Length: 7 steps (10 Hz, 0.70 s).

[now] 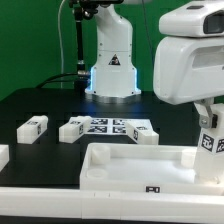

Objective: Assemble desk

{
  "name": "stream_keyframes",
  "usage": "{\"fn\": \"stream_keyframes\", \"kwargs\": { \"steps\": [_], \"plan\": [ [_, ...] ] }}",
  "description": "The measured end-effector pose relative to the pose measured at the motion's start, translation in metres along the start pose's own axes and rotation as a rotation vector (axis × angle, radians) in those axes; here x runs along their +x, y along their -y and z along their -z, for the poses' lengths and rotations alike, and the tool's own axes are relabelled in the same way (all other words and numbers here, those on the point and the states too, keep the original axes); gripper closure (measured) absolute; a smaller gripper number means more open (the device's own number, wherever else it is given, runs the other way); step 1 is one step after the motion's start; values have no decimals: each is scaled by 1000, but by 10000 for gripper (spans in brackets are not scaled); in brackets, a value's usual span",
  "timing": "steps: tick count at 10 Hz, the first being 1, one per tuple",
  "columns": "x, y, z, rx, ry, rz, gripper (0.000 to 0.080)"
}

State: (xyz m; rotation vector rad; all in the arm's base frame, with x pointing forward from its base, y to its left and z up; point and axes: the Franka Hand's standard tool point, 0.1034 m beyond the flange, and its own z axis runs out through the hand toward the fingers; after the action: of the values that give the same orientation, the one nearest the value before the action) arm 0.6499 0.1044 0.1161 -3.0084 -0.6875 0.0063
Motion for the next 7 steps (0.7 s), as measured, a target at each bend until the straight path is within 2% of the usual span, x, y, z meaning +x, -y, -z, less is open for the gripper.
{"fn": "stream_keyframes", "kwargs": {
  "steps": [2, 7],
  "plan": [
    [0, -3, 0, 11, -15, -112, 505],
    [-1, -8, -1, 6, -77, -542, 506]
  ]
}}
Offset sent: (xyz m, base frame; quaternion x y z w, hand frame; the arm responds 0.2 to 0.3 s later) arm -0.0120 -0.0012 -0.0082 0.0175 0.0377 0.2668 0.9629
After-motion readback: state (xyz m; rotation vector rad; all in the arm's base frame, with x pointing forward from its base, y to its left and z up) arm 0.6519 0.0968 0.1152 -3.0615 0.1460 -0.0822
